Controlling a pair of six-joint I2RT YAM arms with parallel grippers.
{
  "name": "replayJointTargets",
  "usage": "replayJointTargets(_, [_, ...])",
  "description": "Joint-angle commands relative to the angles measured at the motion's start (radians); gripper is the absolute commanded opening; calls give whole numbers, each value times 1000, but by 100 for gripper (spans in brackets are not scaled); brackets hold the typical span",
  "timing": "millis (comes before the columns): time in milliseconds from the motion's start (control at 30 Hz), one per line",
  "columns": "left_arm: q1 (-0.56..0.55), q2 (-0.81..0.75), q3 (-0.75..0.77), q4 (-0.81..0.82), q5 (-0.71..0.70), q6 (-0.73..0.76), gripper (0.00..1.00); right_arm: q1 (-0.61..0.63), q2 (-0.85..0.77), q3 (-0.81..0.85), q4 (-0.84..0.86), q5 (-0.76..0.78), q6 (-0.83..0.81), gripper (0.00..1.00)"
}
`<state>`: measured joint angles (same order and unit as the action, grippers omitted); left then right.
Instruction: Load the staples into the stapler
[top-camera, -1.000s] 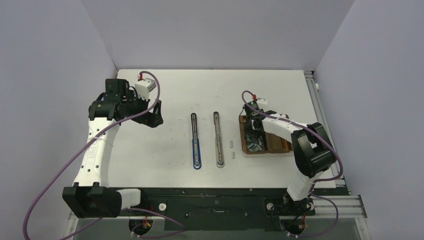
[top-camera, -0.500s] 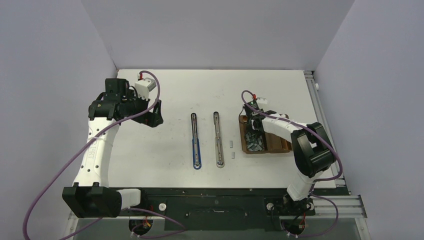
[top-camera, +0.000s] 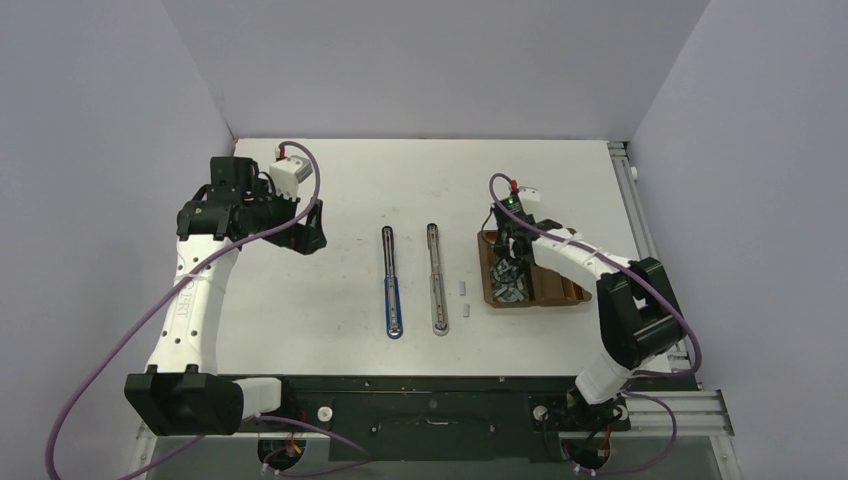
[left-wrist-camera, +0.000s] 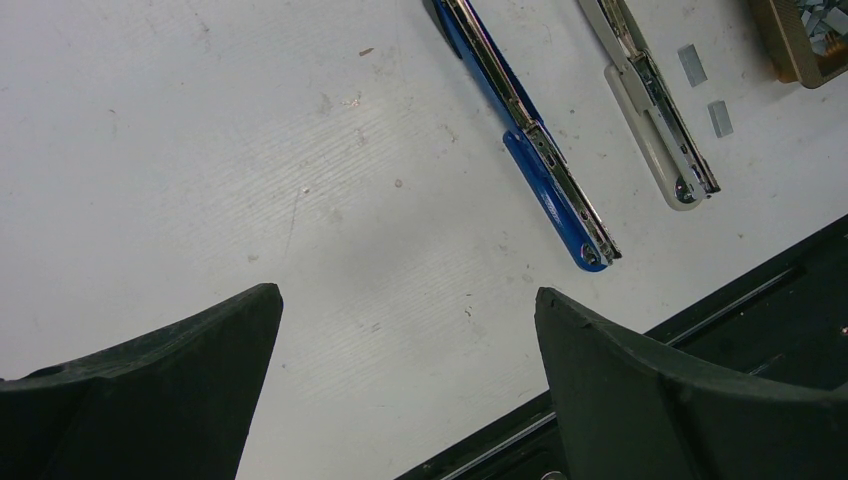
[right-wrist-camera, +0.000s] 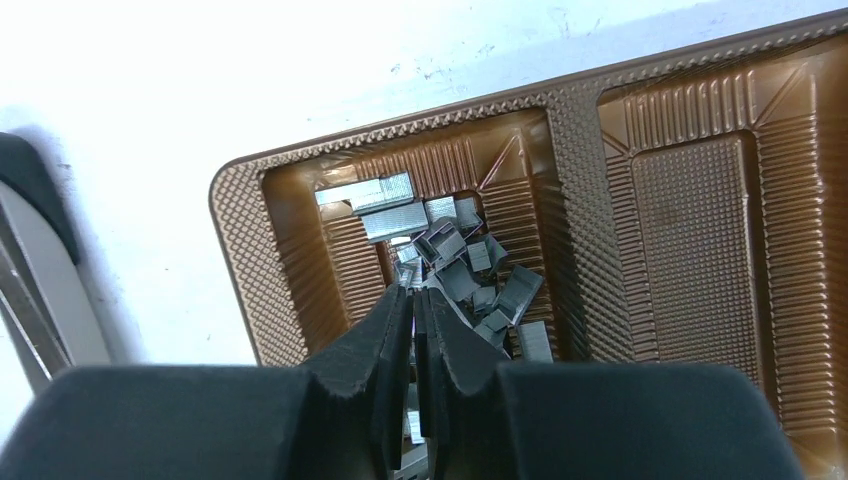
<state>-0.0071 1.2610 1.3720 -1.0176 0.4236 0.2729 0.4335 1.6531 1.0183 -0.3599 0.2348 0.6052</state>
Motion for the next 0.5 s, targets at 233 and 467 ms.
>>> replayJointTargets(233, [-2,-15,24,15,11,3,96,4,-31,-18,10,19,-42,20])
replayJointTargets(467, [-1,-18,25,13,6,3,96,4,7,-33,52,9,-66,51])
